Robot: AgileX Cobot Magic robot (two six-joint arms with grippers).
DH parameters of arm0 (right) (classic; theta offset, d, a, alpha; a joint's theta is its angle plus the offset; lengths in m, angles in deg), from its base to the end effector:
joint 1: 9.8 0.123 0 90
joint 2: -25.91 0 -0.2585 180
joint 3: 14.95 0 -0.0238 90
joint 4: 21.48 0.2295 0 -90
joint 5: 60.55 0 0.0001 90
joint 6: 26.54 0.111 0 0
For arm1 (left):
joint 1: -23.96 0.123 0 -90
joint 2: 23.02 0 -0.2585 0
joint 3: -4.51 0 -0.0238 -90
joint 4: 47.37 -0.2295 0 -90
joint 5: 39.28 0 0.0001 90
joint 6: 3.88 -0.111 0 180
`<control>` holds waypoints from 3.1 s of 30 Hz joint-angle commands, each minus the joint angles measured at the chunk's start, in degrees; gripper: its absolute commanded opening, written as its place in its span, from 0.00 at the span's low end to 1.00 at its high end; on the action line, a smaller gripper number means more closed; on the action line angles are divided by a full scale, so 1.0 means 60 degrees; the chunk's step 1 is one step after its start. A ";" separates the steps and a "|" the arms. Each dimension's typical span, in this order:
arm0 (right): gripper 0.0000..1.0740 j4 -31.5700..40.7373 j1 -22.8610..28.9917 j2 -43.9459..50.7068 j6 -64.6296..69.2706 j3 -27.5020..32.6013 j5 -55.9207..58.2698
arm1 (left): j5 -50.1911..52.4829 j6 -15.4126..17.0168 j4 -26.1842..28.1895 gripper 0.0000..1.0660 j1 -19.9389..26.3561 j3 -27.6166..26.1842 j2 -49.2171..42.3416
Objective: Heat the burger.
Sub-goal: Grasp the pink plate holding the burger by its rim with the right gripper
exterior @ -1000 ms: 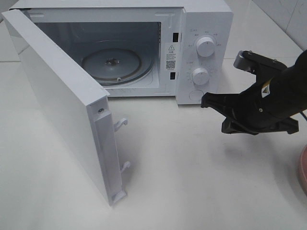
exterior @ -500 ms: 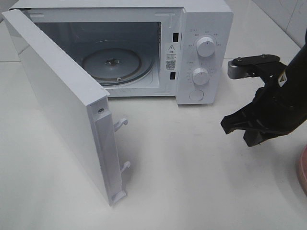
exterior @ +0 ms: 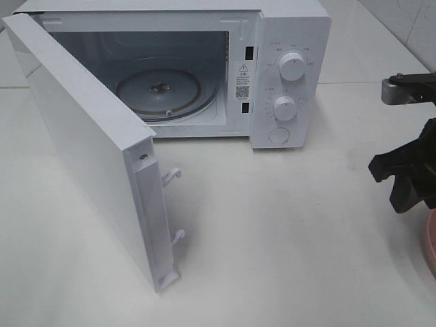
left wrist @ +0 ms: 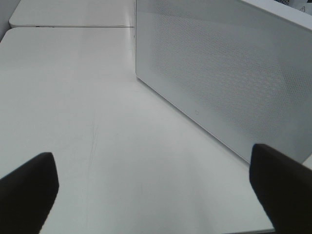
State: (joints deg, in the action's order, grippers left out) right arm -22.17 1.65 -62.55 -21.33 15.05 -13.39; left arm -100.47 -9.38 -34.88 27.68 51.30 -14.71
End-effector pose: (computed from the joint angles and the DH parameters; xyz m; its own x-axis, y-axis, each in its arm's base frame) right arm 0.2292 0.0454 0.1854 -0.9624 -0.1106 -0.2482 -0.1172 0.9930 0.0120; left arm 0.0183 -0.0199 0.2638 -0.4339 -0.0384 -0.9001 0.1022 0.9905 -0.0915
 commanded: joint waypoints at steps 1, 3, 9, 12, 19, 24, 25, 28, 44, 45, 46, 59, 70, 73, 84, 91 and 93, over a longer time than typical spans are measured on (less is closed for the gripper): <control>0.82 -0.0248 -0.0372 0.0162 -0.0220 0.0411 0.0115 | 0.0076 -0.0019 0.0038 0.94 -0.0010 0.0000 -0.0048; 0.93 -0.0353 -0.0525 0.0172 -0.0220 0.0640 0.0115 | 0.0076 -0.0019 0.0038 0.94 -0.0010 0.0000 -0.0048; 0.94 -0.0411 -0.0945 0.0153 -0.0162 0.1222 -0.0325 | 0.0076 -0.0019 0.0038 0.94 -0.0010 0.0000 -0.0048; 0.93 -0.0411 -0.1108 0.0095 -0.0095 0.1451 -0.0697 | 0.0076 -0.0019 0.0038 0.94 -0.0010 0.0000 -0.0048; 0.92 -0.0544 -0.1241 -0.0239 0.0258 0.1776 -0.1394 | 0.0076 -0.0019 0.0038 0.94 -0.0010 0.0000 -0.0048; 0.91 -0.0640 -0.1241 -0.0850 0.0363 0.1805 -0.1853 | 0.0076 -0.0019 0.0038 0.94 -0.0010 0.0000 -0.0048; 0.91 -0.0640 -0.1241 -0.0850 0.0363 0.1805 -0.1853 | 0.0076 -0.0019 0.0038 0.94 -0.0010 0.0000 -0.0048; 0.90 -0.0850 -0.1241 -0.1241 0.0544 0.1805 -0.2149 | 0.0076 -0.0019 0.0038 0.94 -0.0010 0.0000 -0.0048; 0.87 -0.1070 -0.1241 -0.2855 0.0754 0.1805 -0.3132 | 0.0076 -0.0019 0.0038 0.94 -0.0010 0.0000 -0.0048; 0.86 -0.1070 -0.1241 -0.2913 0.0754 0.1805 -0.3132 | 0.0076 -0.0019 0.0038 0.94 -0.0010 0.0000 -0.0048; 0.86 -0.1070 -0.1241 -0.2913 0.0754 0.1805 -0.3132 | 0.0076 -0.0019 0.0038 0.94 -0.0010 0.0000 -0.0048; 0.36 -0.1576 -0.1241 -0.3065 0.1499 0.1805 -0.3075 | 0.0076 -0.0019 0.0038 0.94 -0.0010 0.0000 -0.0048; 0.00 -0.1767 -0.1232 -0.3065 0.1795 0.1805 -0.2941 | 0.0076 -0.0019 0.0038 0.94 -0.0010 0.0000 -0.0048; 0.00 -0.1786 -0.1222 -0.3056 0.1805 0.1805 -0.2846 | 0.0076 -0.0019 0.0038 0.94 -0.0010 0.0000 -0.0048; 0.00 -0.3237 -0.0458 -0.2712 0.3371 0.1805 -0.2139 | 0.0076 -0.0019 0.0038 0.94 -0.0010 0.0000 -0.0048; 0.00 -0.4421 0.0115 -0.2502 0.4488 0.1805 -0.1528 | 0.0076 -0.0019 0.0038 0.94 -0.0010 0.0000 -0.0048; 0.00 -0.4727 0.0315 -0.2426 0.4775 0.1805 -0.1289 | 0.0076 -0.0019 0.0038 0.94 -0.0010 0.0000 -0.0048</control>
State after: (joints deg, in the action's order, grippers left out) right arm -48.36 3.09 -77.74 6.29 25.60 -22.50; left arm -100.47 -9.38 -34.88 27.68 51.30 -14.71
